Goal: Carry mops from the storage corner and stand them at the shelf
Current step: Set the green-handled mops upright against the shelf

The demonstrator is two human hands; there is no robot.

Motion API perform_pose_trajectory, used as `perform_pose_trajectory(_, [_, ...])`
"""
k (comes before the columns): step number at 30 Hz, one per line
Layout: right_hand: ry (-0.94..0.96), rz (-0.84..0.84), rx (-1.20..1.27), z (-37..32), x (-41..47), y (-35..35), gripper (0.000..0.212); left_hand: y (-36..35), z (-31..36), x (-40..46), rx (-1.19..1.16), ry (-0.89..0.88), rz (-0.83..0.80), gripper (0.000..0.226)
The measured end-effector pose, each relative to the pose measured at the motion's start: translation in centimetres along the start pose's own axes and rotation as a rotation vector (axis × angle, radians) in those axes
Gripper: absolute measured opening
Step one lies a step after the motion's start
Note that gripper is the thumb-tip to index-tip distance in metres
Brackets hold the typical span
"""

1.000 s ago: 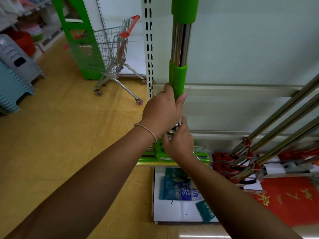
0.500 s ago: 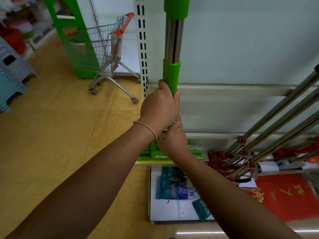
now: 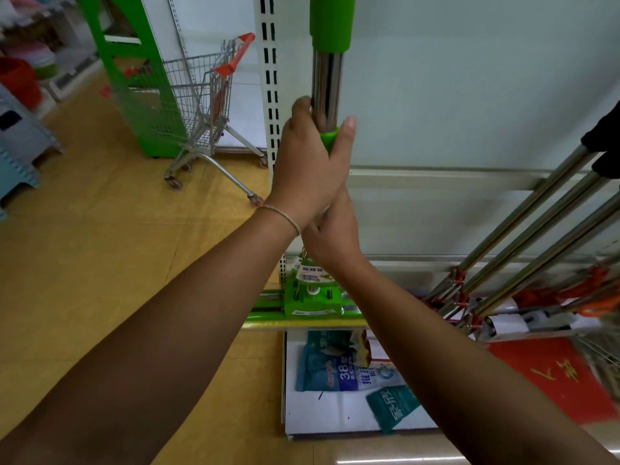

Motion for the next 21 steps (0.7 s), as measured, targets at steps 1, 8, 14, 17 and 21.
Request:
perform_pose_trajectory(1, [0.009, 0.028, 0.028, -0.7, 0.5, 0.1, 0.056, 0.3, 0.6, 0.6, -0.033, -0.019, 0.036, 0.049])
perform_pose_trajectory(8, [0.062, 0.188, 0.1, -4.7, 1.8, 0.7, 0.044, 1.8, 3.2, 4.6, -0.064, -0.065, 0.137, 0.024])
perform_pose_trajectory(14, [0.126, 0.216, 0.078, -6.1, 2.6, 1.1, 0.039, 1.8, 3.0, 5.6, -0.11, -0.037, 0.144, 0.017])
perform_pose_trajectory(17, [0.136, 0.221, 0.062, -6.2, 3.1, 0.9, 0.039, 1.7, 2.9, 6.0, -0.116, -0.041, 0.129, 0.013])
perform_pose_trajectory(21, [0.149, 0.23, 0.035, -6.3, 3.3, 0.9, 0.038, 1.6, 2.7, 6.4, -0.096, -0.038, 0.121, 0.016])
Point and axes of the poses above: each hand's wrist, its own x-axis towards the middle knuckle, its own y-axis out of the back of the hand, z = x × y, the point moved 4 cm from there along x, towards the middle knuckle, and after that the axes turned 6 degrees about -y, right-handed, at the moved point
